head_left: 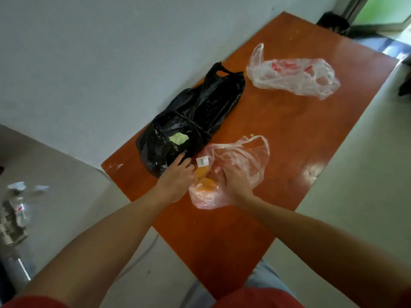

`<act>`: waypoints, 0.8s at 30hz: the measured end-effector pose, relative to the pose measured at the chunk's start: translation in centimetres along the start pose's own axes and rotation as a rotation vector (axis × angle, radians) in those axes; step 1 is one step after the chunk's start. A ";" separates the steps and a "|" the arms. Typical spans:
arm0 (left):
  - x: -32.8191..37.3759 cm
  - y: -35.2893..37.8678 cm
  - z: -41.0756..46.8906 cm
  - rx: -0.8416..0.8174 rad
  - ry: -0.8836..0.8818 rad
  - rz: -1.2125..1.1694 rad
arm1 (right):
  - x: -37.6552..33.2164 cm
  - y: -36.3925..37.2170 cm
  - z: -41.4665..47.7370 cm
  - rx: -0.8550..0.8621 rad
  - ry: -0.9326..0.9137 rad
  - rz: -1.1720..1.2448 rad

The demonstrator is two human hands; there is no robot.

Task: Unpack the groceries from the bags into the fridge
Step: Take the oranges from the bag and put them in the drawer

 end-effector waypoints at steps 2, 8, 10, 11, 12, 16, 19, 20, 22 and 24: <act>0.0 0.1 -0.4 -0.026 0.007 0.001 | 0.4 0.9 1.9 -0.035 0.148 -0.075; -0.5 0.5 -1.3 -0.068 0.061 0.015 | -0.7 4.4 1.8 -0.284 0.122 -0.154; -0.9 0.7 -1.4 -0.069 0.086 0.017 | -1.3 4.8 1.1 -0.269 0.085 -0.245; -1.1 0.8 -1.4 -0.071 0.097 0.017 | -1.4 5.0 0.7 -0.287 0.089 -0.266; -1.2 0.9 -1.4 -0.069 0.107 0.016 | -1.6 5.1 0.2 -0.310 0.089 -0.294; -1.4 0.9 -0.7 0.025 0.101 -0.055 | -1.2 4.5 -1.4 -0.311 0.056 -0.373; -1.6 -0.4 0.3 0.174 0.073 -0.125 | -0.3 1.7 -1.8 -0.208 0.102 -0.304; -1.5 -1.1 0.8 0.237 0.079 -0.148 | 0.1 0.3 -1.7 -0.143 0.106 -0.300; -1.0 -2.7 2.0 0.363 0.128 -0.185 | 1.4 -2.4 -1.5 -0.047 0.137 -0.333; 0.4 -4.2 3.5 0.463 0.224 -0.183 | 3.1 -4.8 -1.1 -0.025 0.221 -0.385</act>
Point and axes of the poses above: each hand's wrist, its own z-axis towards the middle knuckle, its own y-axis out of the palm, x = y × z, the point moved 2 cm from there along z, towards the middle knuckle, and after that the axes turned 7 degrees about y, right-handed, at the moved point
